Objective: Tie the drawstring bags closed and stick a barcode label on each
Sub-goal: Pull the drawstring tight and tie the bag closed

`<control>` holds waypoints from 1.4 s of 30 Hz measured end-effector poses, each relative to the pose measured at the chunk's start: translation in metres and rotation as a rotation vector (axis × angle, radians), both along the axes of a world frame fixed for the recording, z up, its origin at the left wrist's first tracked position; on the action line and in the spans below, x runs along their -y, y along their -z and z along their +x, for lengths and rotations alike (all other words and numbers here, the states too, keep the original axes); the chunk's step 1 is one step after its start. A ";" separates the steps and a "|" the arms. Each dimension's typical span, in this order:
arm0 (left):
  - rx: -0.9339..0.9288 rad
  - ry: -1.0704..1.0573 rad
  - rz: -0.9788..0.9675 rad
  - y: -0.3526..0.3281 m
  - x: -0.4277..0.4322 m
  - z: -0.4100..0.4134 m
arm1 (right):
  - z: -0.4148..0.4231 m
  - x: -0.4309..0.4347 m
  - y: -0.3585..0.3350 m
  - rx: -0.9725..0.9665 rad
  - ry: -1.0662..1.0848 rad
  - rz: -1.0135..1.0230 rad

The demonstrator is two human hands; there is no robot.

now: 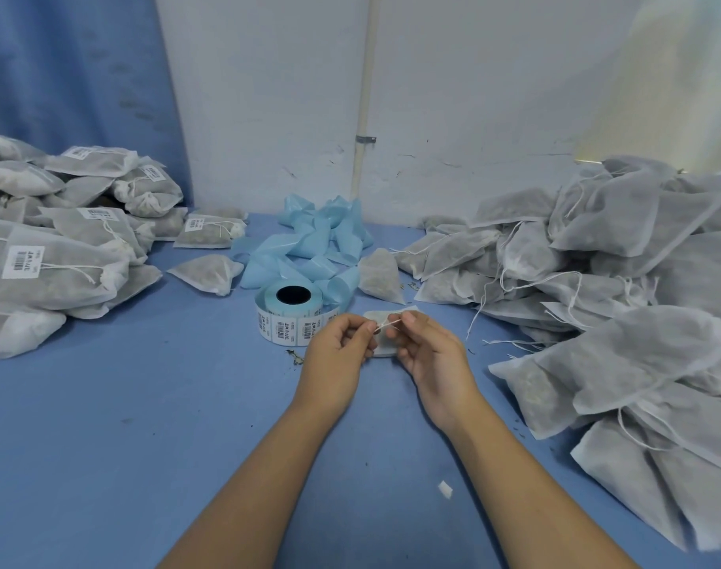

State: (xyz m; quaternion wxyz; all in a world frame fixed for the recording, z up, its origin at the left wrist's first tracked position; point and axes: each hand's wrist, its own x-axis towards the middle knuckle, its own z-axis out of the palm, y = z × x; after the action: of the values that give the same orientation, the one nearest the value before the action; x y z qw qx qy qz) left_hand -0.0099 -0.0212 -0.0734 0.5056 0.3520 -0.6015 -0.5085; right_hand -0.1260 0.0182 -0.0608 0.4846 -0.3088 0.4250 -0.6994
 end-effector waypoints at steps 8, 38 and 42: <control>0.104 -0.045 -0.010 -0.002 -0.004 -0.003 | -0.001 0.000 0.001 0.094 0.049 -0.031; 0.242 -0.254 -0.273 -0.005 -0.005 0.009 | 0.002 -0.003 -0.005 0.531 -0.178 -0.088; 0.082 -0.315 -0.248 -0.006 -0.008 0.011 | 0.007 -0.001 -0.003 0.276 -0.101 -0.047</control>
State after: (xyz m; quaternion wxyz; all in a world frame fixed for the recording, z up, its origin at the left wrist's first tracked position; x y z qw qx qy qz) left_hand 0.0008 -0.0130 -0.0676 0.5935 0.3972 -0.6172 -0.3302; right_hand -0.1191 0.0193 -0.0573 0.5659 -0.2419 0.3218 -0.7196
